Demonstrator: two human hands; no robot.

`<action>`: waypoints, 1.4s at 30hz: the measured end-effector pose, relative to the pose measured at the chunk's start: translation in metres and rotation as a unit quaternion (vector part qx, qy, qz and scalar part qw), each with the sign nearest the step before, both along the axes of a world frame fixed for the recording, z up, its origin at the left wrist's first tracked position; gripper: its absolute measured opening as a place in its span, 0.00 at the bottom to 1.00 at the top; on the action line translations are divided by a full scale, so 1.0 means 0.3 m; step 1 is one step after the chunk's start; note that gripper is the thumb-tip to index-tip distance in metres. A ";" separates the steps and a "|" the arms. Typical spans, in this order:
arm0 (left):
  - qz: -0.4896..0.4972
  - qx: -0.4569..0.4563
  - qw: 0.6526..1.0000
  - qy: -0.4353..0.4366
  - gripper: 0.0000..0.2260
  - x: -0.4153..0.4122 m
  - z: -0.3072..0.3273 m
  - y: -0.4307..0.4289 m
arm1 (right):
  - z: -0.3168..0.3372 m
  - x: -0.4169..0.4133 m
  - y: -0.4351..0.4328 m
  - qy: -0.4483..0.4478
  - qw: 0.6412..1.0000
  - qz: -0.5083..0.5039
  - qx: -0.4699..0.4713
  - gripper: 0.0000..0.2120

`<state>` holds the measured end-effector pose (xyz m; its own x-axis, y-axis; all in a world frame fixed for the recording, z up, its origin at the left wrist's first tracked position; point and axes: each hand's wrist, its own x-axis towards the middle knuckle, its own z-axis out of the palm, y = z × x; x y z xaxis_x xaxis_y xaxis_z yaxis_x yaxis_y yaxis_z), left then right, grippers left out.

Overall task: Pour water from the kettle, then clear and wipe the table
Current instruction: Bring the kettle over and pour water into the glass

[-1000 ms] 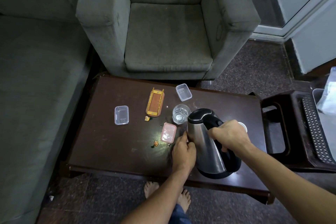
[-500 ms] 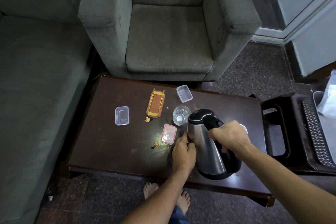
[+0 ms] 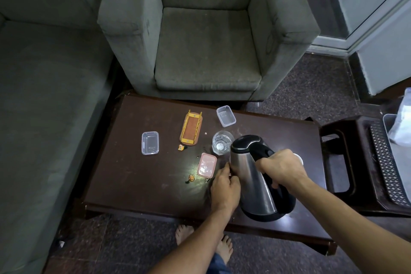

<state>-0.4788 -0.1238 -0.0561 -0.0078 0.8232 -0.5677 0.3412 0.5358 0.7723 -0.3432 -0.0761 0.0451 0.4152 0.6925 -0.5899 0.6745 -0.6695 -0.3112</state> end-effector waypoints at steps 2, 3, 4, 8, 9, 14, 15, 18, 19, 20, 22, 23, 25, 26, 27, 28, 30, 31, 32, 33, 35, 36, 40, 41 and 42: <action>0.001 -0.004 1.000 -0.007 0.23 0.001 -0.003 0.001 | -0.002 0.001 -0.003 -0.001 1.000 -0.002 0.001 0.10; 0.000 -0.006 1.000 -0.008 0.23 0.002 -0.003 0.001 | -0.003 0.001 -0.004 -0.002 1.000 -0.001 0.001 0.10; -0.001 -0.007 1.000 -0.007 0.22 0.003 -0.003 0.000 | -0.004 0.001 -0.004 -0.002 1.000 0.000 0.000 0.10; -0.001 -0.007 1.000 -0.003 0.22 0.001 -0.005 -0.002 | -0.003 0.000 -0.002 -0.004 1.000 0.000 -0.006 0.10; -0.002 -0.006 1.000 -0.005 0.22 0.001 -0.003 -0.001 | -0.003 0.001 -0.003 -0.005 1.000 -0.001 -0.005 0.10; -0.003 -0.006 1.000 -0.012 0.21 -0.007 0.005 0.007 | 0.000 -0.004 0.002 -0.008 1.000 0.003 -0.009 0.11; -0.001 -0.007 1.000 -0.012 0.21 -0.007 0.004 0.007 | -0.001 -0.005 0.004 -0.009 1.000 0.004 -0.009 0.11; 0.002 -0.013 1.000 -0.012 0.22 -0.006 0.004 0.005 | -0.002 -0.006 0.006 -0.013 1.000 0.006 -0.011 0.11; 0.003 -0.014 1.000 -0.013 0.22 -0.005 0.004 0.004 | -0.002 -0.006 0.006 -0.012 1.000 0.004 -0.010 0.11; 0.005 -0.014 1.000 -0.014 0.22 -0.004 0.005 0.004 | -0.003 -0.005 0.007 -0.012 1.000 0.002 -0.009 0.11; 0.007 -0.013 1.000 -0.013 0.22 -0.002 0.006 0.005 | -0.003 -0.004 0.008 -0.013 1.000 0.002 -0.010 0.12; 0.007 -0.012 1.000 -0.012 0.22 -0.001 0.006 0.005 | -0.002 -0.004 0.007 -0.013 1.000 0.004 -0.012 0.12; 0.006 -0.014 1.000 -0.011 0.22 -0.001 0.006 0.003 | -0.001 -0.006 0.008 -0.012 1.000 0.005 -0.014 0.11; 0.004 -0.015 1.000 -0.009 0.22 -0.001 0.005 0.003 | 0.000 -0.006 0.009 -0.011 1.000 0.005 -0.014 0.11; 0.003 -0.015 1.000 -0.007 0.22 -0.001 0.004 0.004 | 0.001 -0.006 0.010 -0.011 1.000 0.003 -0.016 0.11; 0.003 -0.014 1.000 -0.006 0.22 -0.001 0.004 0.005 | 0.003 -0.007 0.010 -0.011 1.000 0.002 -0.017 0.10; 0.005 -0.013 1.000 -0.007 0.21 0.002 0.004 0.009 | 0.003 -0.003 0.010 -0.012 1.000 0.001 -0.013 0.10; 0.007 -0.012 1.000 -0.005 0.21 0.002 0.004 0.010 | 0.002 -0.002 0.010 -0.012 1.000 0.000 -0.011 0.10; 0.008 -0.010 1.000 -0.004 0.21 0.003 0.004 0.011 | 0.001 -0.001 0.011 -0.011 1.000 0.000 -0.010 0.10; 0.009 -0.010 1.000 -0.004 0.21 0.003 0.004 0.013 | 0.001 -0.002 0.011 -0.011 1.000 0.000 -0.011 0.10; 0.010 -0.009 1.000 -0.007 0.21 0.002 0.003 0.014 | 0.000 -0.006 0.014 -0.011 1.000 0.001 -0.013 0.09; 0.010 -0.008 1.000 -0.009 0.21 0.002 0.002 0.014 | 0.000 -0.007 0.016 -0.011 1.000 0.001 -0.014 0.09; 0.010 -0.009 1.000 -0.014 0.21 -0.001 0.004 0.013 | 0.002 -0.010 0.019 -0.009 1.000 0.001 -0.020 0.09; 0.011 -0.007 1.000 -0.013 0.21 -0.001 0.004 0.013 | 0.002 -0.010 0.019 -0.010 1.000 0.003 -0.021 0.09; 0.012 -0.005 1.000 -0.014 0.20 -0.002 0.003 0.012 | 0.003 -0.010 0.019 -0.011 1.000 0.005 -0.021 0.09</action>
